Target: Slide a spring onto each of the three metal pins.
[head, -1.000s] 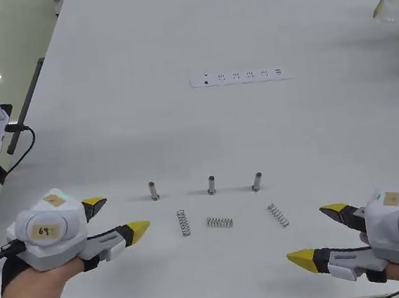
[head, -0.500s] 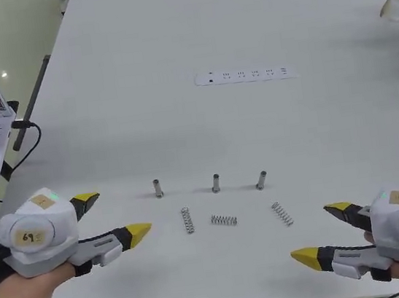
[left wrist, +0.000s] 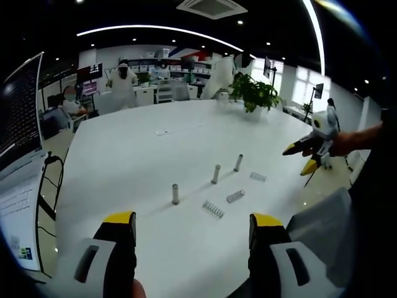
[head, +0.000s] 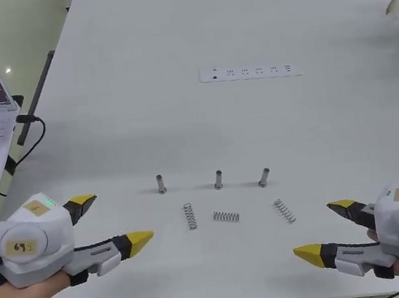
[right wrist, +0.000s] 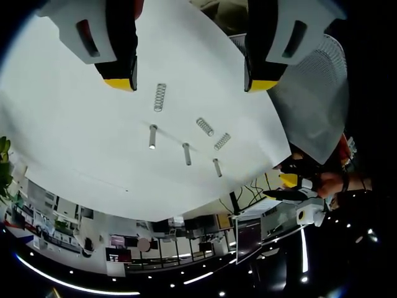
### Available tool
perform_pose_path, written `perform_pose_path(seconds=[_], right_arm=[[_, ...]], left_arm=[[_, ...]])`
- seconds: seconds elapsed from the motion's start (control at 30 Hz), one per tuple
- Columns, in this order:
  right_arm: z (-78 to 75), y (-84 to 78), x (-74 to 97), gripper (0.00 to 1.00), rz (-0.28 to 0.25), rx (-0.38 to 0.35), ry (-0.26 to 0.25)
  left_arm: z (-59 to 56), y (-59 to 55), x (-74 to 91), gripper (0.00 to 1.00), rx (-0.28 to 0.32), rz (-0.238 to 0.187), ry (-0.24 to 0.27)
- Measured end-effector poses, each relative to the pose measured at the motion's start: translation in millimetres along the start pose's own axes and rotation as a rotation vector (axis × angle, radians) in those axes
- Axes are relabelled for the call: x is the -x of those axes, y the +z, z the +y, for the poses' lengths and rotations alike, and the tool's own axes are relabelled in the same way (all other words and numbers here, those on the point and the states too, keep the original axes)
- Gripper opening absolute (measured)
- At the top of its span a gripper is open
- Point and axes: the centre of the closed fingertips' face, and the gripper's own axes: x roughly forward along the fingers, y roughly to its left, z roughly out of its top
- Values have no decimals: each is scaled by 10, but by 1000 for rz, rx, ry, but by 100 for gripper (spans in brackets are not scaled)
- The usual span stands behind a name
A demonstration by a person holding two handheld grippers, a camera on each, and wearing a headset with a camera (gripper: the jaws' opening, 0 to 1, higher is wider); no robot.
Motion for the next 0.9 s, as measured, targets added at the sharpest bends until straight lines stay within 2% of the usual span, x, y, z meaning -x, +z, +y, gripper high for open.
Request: perform_pose_path(seconds=[0.53, 0.77, 0.9], right_arm=[[2, -24, 3, 69, 3, -3, 1], [5, -17, 5, 69, 2, -3, 0], [7, -16, 7, 69, 3, -3, 0]], left_arm=[[-80, -37, -86, 69, 3, 12, -18], [-247, -89, -254, 68, 1, 32, -53], [-320, -63, -325, 65, 4, 30, -68]])
